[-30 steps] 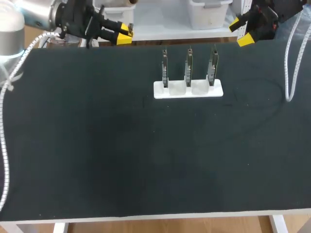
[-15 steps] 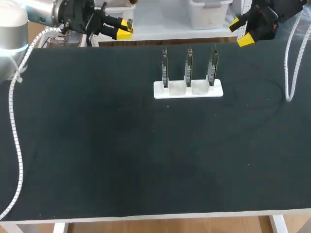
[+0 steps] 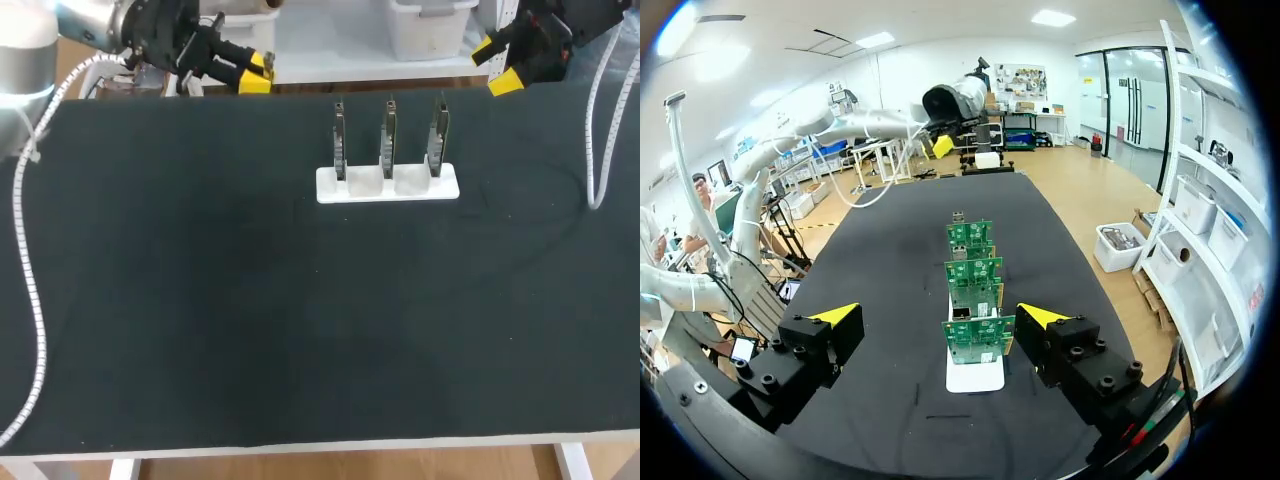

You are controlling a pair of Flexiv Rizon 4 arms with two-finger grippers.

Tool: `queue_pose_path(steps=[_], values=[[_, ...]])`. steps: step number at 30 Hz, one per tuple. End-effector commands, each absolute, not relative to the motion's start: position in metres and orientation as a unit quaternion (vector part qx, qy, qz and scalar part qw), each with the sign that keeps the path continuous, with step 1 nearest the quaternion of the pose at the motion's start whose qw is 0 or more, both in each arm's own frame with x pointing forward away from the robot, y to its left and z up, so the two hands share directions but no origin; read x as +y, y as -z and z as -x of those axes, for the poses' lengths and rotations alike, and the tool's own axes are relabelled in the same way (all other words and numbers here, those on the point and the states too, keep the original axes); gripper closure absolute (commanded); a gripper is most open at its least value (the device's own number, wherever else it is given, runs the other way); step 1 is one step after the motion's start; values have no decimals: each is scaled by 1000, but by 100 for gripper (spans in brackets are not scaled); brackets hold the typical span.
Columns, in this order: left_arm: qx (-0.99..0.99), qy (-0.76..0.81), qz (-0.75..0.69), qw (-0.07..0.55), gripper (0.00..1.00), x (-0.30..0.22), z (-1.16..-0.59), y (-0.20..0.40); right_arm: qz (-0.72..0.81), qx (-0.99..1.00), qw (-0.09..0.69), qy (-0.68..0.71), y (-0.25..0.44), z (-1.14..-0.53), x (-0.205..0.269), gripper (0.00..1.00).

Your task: Pick up the optical module with the left hand, and insert it into the network port with the right hand.

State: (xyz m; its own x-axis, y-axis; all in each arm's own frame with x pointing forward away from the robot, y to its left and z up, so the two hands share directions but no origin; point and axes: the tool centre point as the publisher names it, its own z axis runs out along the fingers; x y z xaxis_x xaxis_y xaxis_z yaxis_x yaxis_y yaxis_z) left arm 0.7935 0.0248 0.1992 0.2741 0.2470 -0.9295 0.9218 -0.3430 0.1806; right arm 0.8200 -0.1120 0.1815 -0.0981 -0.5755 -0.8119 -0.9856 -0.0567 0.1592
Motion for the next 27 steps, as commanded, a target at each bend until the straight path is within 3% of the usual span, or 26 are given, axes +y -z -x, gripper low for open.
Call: queue_pose_path(steps=[1, 10, 20, 27], values=[[447, 420, -680, 403, 100, 27, -773, -209, 656, 548, 142, -499, -182, -828, -112, 0], [508, 373, -610, 480, 100, 42, -777, -215, 656, 548, 142, -499, -182, -828, -112, 0], [571, 279, -593, 495, 100, 50, -838, -236, 656, 548, 142, -499, -182, -828, -112, 0], [573, 299, -573, 503, 100, 43, -841, -233, 656, 548, 142, -499, -182, -828, -112, 0]])
